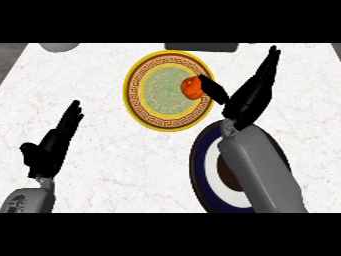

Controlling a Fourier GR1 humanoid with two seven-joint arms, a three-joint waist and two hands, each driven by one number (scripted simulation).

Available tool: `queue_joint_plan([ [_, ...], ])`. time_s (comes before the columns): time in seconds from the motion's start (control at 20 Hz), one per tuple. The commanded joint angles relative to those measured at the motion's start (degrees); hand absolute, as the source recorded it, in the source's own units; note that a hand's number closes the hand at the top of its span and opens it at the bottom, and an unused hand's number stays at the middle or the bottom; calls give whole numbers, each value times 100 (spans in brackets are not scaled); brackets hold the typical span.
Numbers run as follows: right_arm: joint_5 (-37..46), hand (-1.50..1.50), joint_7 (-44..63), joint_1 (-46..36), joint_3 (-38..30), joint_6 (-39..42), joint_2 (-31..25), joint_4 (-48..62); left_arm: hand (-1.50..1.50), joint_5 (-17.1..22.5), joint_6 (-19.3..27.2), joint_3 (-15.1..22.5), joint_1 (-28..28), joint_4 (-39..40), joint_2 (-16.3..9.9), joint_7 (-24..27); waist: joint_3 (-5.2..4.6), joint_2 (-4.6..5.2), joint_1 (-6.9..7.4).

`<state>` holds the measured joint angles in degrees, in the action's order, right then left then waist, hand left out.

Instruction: Pick the squash from the plate and place it in the plate

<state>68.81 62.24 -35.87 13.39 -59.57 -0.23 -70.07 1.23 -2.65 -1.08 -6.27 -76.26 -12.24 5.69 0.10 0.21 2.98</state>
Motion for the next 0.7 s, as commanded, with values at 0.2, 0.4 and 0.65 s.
queue_joint_plan([
  [0.2,586,-150,798,1655,1508,-1565,22,-862,0,17,2,-179,183,-8,-79,73,-11,-39,-277],
  [0.4,527,-150,184,2842,2013,-2027,22,-1252,0,-106,176,-51,432,-254,112,36,-6,-35,-293],
  [0.65,33,-150,-415,3624,2168,-1640,-335,-1966,0,45,-68,-368,168,-18,-83,51,-9,-27,-318],
])
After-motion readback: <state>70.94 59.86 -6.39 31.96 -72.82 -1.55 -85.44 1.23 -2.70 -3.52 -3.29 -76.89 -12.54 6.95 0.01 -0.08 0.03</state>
